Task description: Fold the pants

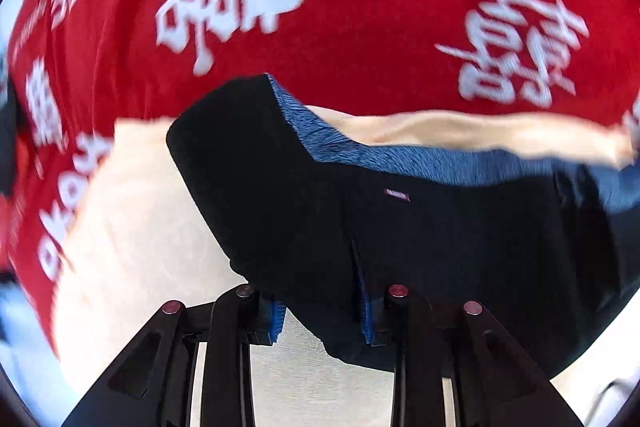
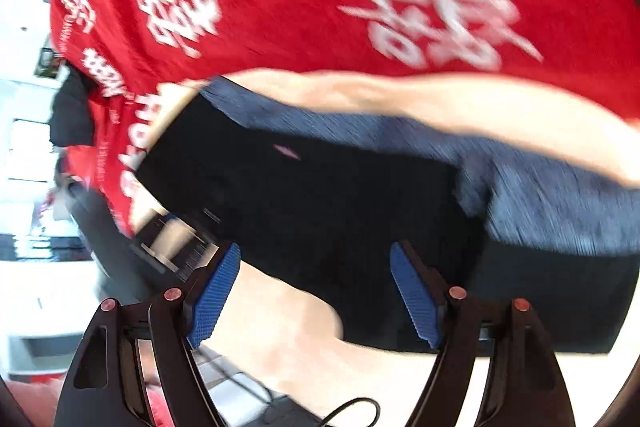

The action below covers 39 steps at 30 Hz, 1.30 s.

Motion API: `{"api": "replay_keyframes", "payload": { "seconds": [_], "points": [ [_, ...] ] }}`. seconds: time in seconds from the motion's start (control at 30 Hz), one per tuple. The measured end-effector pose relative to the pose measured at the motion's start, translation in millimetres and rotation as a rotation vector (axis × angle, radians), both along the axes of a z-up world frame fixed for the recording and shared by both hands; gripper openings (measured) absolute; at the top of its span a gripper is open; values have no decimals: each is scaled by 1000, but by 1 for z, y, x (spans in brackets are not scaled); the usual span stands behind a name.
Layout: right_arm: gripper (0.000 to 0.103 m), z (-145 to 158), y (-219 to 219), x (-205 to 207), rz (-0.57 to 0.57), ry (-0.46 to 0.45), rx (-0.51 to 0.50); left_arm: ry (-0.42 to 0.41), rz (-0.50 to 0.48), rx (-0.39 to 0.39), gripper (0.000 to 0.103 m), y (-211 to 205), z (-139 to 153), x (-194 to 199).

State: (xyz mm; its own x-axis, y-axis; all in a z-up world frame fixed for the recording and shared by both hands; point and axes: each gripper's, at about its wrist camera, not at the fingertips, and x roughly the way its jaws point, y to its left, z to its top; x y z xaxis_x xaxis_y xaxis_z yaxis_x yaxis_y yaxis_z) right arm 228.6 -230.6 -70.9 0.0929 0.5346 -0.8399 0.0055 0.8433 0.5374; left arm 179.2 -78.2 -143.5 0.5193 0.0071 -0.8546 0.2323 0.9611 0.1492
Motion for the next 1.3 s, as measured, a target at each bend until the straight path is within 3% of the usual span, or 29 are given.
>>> {"api": "replay_keyframes", "payload": {
  "seconds": [0.13,0.23,0.37,0.5,0.53,0.57,0.6,0.67,1.07,1.3],
  "points": [
    [84,8,56,55,166,63,48,-17,-27,48,30,-9,-4,-3],
    [85,3,102,74,298,103,32,-26,-42,76,30,-4,-7,-5],
    [85,-21,162,88,439,187,-34,-47,-70,107,30,-5,-8,-11],
    [85,-54,191,90,513,279,-111,-59,-84,123,30,-6,-8,-13],
    [77,-63,192,90,510,308,-122,-61,-87,126,30,-6,-8,-14],
    [31,-68,190,90,497,322,-120,-62,-90,129,30,-7,-7,-14],
    [21,-71,182,90,468,323,-129,-48,-88,132,30,-7,-8,-13],
    [18,-65,165,89,420,293,-76,-60,-95,124,30,-8,-3,-14],
    [18,26,3,29,121,18,199,-174,-318,65,31,-88,83,-56],
    [18,39,-113,-47,-77,-90,272,-158,-489,36,31,-182,110,-93]
  ]
}}
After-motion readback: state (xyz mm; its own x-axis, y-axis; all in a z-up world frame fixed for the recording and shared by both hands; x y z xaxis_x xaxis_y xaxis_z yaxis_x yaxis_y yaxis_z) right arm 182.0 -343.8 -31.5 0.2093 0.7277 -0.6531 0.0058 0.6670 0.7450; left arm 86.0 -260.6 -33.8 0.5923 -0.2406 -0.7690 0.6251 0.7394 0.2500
